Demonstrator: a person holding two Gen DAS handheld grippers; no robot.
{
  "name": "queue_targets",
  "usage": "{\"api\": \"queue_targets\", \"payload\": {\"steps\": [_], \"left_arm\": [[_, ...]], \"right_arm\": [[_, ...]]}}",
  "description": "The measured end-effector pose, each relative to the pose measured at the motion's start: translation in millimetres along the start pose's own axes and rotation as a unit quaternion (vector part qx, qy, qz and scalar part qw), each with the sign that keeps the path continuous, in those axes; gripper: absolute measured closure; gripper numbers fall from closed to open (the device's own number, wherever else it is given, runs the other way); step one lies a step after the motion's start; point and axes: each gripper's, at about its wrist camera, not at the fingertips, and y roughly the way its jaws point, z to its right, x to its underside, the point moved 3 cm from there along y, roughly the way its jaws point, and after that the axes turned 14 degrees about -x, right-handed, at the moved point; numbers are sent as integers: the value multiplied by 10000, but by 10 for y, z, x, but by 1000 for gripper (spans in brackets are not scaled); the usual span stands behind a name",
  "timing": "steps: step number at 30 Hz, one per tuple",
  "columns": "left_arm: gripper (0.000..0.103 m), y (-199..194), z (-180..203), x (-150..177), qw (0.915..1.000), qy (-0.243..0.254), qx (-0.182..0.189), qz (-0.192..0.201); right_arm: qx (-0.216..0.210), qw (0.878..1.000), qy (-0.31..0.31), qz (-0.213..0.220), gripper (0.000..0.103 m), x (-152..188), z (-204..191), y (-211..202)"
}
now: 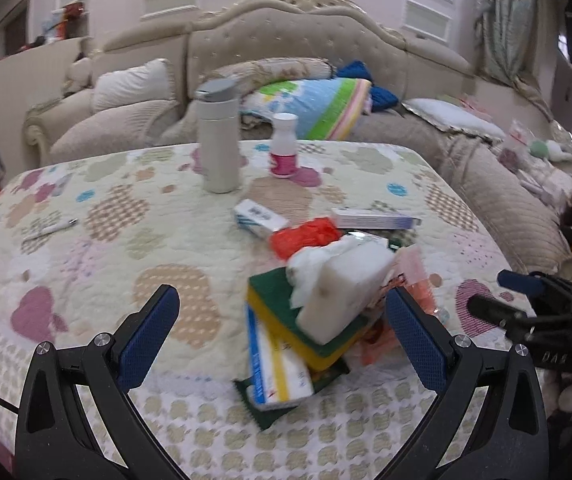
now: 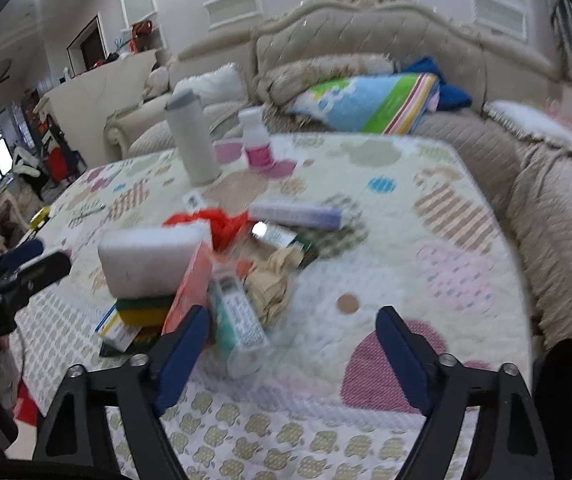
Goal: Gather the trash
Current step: 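Grasp the white foam block with the left tool while the right tool grasps a clear plastic piece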
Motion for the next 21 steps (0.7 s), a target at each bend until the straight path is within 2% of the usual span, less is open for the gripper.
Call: {"api": "queue_targets", "payload": {"steps": [5, 7, 9, 14, 17, 18, 19, 20, 21], "left_arm": [[3, 204, 264, -97, 9991, 395, 147, -72], [21, 272, 341, -105, 9984, 502, 212, -140], [60, 361, 422, -94, 9967, 632, 343, -363], [65, 382, 381, -107, 9958, 470, 596, -519], [66, 284, 246, -194, 9959, 206, 738, -471], [66, 235, 195, -234, 9958, 121, 786, -451], [66, 198, 166, -265, 9957, 79, 813, -428], [66, 150, 135, -296, 9957, 42, 842, -391], [66, 91, 109, -330, 9957, 11, 863, -344]], "right_arm": [[-39, 10000, 26, -36, 24, 13, 35, 41], [-124, 9999, 77, -62, 25, 14, 56, 44], [-248, 9996, 94, -124, 32, 24, 55, 66], [-517, 9975, 80, -469, 50, 89, 8, 288], [-753, 9955, 128, -570, 51, 102, -22, 444], [-824, 9947, 135, -593, 55, 101, -31, 497], [-951, 9933, 165, -634, 60, 100, -43, 561], [-1045, 9920, 197, -682, 73, 102, -48, 611], [-1100, 9910, 226, -728, 78, 108, -50, 653]]}}
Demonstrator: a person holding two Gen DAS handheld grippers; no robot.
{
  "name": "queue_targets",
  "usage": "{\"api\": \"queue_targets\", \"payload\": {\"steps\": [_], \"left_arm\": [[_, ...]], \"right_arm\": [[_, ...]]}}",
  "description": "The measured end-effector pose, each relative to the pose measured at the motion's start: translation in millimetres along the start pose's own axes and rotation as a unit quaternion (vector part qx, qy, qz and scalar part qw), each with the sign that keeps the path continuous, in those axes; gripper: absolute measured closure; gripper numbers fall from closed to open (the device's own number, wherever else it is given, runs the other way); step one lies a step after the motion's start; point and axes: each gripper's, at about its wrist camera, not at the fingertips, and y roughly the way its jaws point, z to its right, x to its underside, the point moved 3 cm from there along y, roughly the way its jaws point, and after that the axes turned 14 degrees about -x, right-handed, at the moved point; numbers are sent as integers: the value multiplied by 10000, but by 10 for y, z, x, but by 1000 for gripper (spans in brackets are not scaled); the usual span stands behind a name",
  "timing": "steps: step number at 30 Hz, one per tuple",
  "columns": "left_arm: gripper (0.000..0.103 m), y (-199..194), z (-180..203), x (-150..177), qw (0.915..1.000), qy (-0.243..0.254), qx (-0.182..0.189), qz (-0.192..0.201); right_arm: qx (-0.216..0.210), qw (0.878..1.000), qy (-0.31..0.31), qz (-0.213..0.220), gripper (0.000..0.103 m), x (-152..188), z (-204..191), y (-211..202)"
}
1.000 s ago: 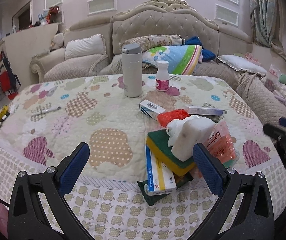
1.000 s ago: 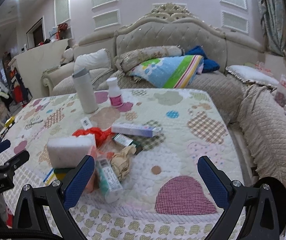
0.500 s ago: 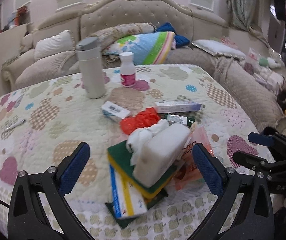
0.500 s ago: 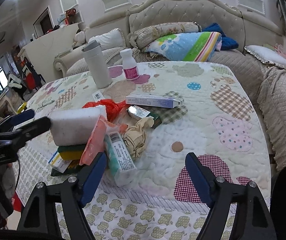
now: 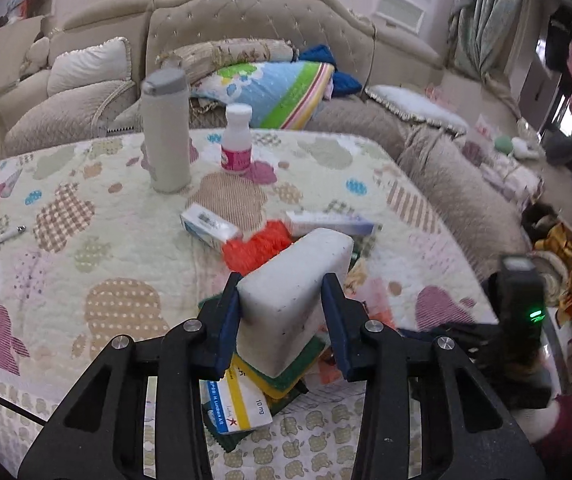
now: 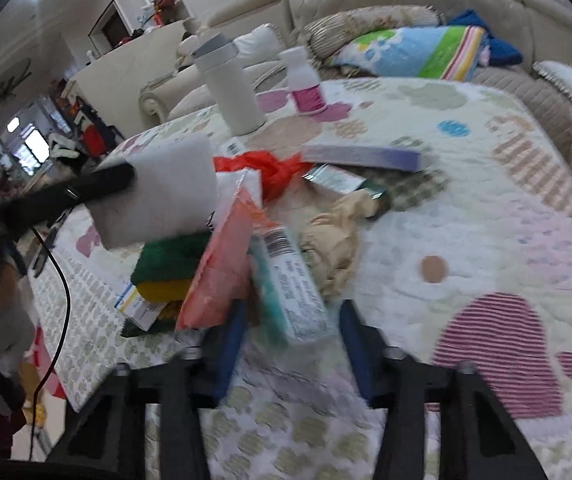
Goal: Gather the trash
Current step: 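Grasp the white foam block with the left tool while the right tool grasps a clear plastic piece, then carry both held items over the black bin and open both tools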
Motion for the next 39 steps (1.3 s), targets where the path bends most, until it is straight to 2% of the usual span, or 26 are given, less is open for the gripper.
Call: {"api": "queue_targets", "payload": {"steps": [7, 13, 25, 28, 30, 32, 39], "left_arm": [[66, -263, 93, -137, 9995, -65, 182, 241], [66, -337, 514, -169, 9982, 102, 489, 320], [66, -202, 1567, -92, 9940, 516, 963, 69], [66, -156, 1771, -70, 9928, 598, 1041, 0], [66, -121, 1844, -55, 9925, 625, 1051, -52], [66, -83, 1930, -56, 9921, 648, 1071, -114], [66, -72, 2246, -68, 9892, 811, 1207, -158]], "right_arm": [[186, 9995, -113, 249, 82, 79, 3, -290], [480, 9967, 120, 637, 82, 151, 242, -821], [887, 9841, 656, 1395, 82, 382, 749, -1778], [875, 9826, 818, 1419, 82, 464, 880, -1883], [819, 9838, 937, 1289, 82, 528, 957, -1869], [927, 9822, 990, 1300, 82, 596, 1018, -1893], [1113, 9739, 1080, 1656, 83, 649, 1154, -2214]]}}
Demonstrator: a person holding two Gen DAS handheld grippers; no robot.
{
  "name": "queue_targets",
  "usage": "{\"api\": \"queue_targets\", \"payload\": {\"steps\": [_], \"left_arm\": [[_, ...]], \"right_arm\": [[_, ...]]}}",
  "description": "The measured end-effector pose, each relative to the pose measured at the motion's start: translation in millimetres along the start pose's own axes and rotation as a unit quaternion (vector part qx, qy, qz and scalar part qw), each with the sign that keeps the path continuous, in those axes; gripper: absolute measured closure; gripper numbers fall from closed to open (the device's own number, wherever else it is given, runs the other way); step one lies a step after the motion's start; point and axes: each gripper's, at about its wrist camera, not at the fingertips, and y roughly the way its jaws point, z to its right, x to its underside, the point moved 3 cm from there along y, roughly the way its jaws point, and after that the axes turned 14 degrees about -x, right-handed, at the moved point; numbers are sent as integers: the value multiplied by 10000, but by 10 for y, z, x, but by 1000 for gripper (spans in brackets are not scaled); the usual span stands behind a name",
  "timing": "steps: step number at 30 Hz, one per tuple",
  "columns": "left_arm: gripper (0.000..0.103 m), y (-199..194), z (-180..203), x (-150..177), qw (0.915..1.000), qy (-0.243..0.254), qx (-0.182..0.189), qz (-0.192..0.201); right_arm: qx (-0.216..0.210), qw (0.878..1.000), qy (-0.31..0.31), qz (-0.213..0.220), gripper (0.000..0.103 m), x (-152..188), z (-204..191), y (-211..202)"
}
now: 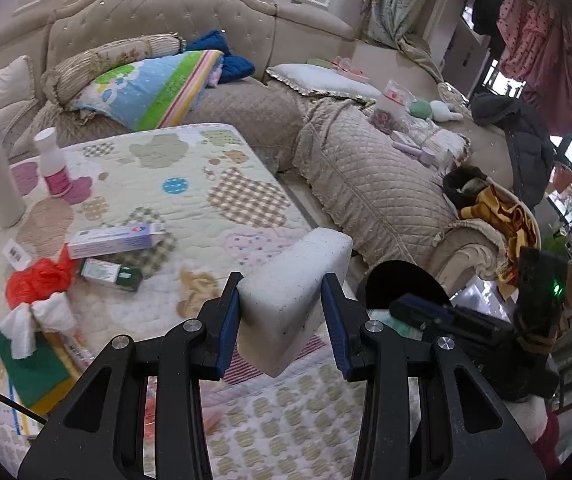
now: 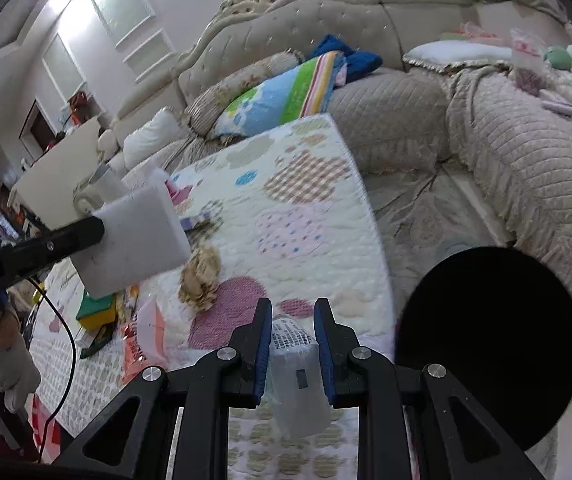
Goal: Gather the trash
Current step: 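Carry both held items over the black bin and open both tools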
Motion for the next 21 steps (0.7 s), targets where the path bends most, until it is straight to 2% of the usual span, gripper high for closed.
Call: {"api": "queue_targets", "payload": {"steps": [2, 8, 14, 19, 21], "left_arm": [[66, 31, 117, -6, 10000, 48, 77, -29], [66, 164, 588, 28, 9989, 254, 335, -209], [65, 352, 987, 100, 9978, 391, 389, -362], [63, 467, 1132, 119, 9975, 369, 490, -352], [60, 514, 1159, 131, 9961, 313, 702, -432]], "right_arm": [[95, 9998, 35, 143, 83, -67, 80, -117], [747, 9960, 116, 476, 83, -202, 436, -465], [1246, 9906, 296, 483, 83, -206, 798, -613], [1505, 9861, 437, 556, 82, -207, 1006, -661], [1537, 9853, 501, 558, 74, -185, 1043, -669]]}}
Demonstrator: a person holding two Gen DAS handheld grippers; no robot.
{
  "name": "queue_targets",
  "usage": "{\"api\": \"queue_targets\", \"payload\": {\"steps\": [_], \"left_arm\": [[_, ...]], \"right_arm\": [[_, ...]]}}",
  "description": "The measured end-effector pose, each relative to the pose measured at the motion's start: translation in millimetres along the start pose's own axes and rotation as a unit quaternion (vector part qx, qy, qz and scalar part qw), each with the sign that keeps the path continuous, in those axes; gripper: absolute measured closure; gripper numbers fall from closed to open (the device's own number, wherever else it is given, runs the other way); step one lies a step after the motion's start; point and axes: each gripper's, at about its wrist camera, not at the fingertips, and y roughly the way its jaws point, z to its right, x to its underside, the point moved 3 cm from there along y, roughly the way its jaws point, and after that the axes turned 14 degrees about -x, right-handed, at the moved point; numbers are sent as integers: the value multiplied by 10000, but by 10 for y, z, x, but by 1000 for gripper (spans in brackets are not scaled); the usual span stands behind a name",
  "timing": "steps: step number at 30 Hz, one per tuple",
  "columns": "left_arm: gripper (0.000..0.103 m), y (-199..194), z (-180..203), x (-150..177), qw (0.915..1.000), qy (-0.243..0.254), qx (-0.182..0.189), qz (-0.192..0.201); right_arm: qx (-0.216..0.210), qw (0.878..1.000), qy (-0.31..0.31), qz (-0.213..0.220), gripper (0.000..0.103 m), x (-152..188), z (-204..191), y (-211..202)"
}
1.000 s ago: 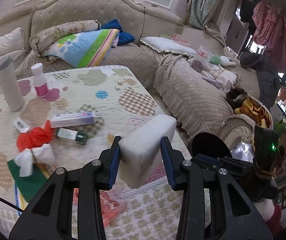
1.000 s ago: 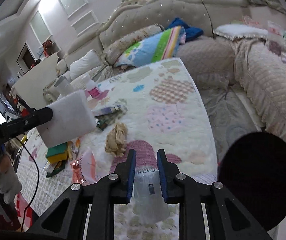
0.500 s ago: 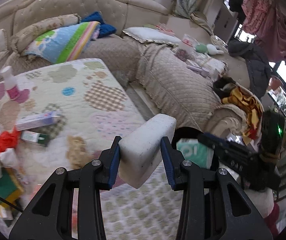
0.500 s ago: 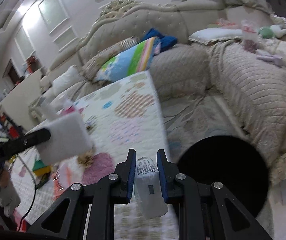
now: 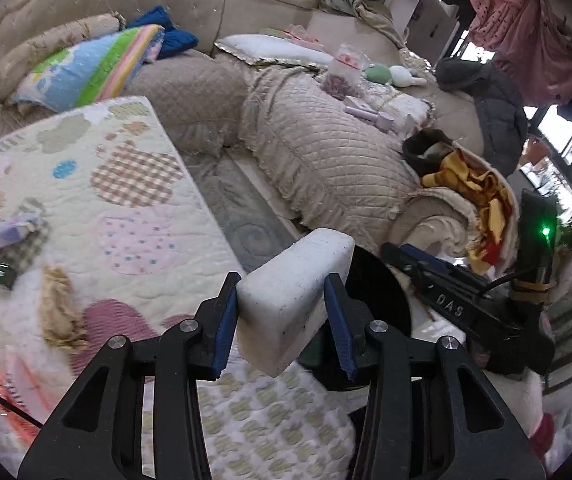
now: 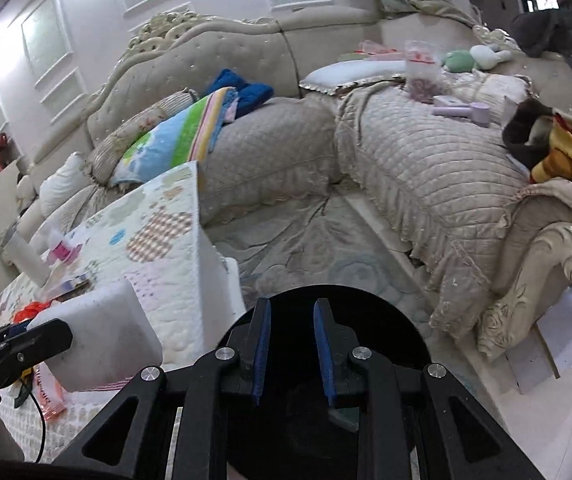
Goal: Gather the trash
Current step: 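Carry both held items over the black bin and open both tools, then grasp the white tissue with the left tool while the right tool grasps crumpled beige paper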
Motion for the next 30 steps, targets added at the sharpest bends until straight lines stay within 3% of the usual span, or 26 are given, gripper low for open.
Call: {"api": "queue_targets", "payload": {"steps": [1, 2, 8, 14, 30], "left_arm": [[58, 20, 6, 1, 10000, -25, 77, -52], [53, 46, 5, 7, 9998, -66, 137, -127], [50, 53, -76, 40, 9995, -220, 106, -181], [50, -68, -194, 100, 9997, -150, -163, -34], [50, -444, -1008, 358, 9884, -401, -1447, 240]], "right_arm": [[-4, 10000, 52, 15, 57, 8, 29, -9], [-18, 10000, 88, 33, 49, 18, 49, -18], [-69, 9997, 228, 5, 49, 61, 80, -43], [-173, 9998, 56, -107, 49, 94, -105, -2], [-756, 9936, -553, -630, 49, 311, -1015, 421]]}}
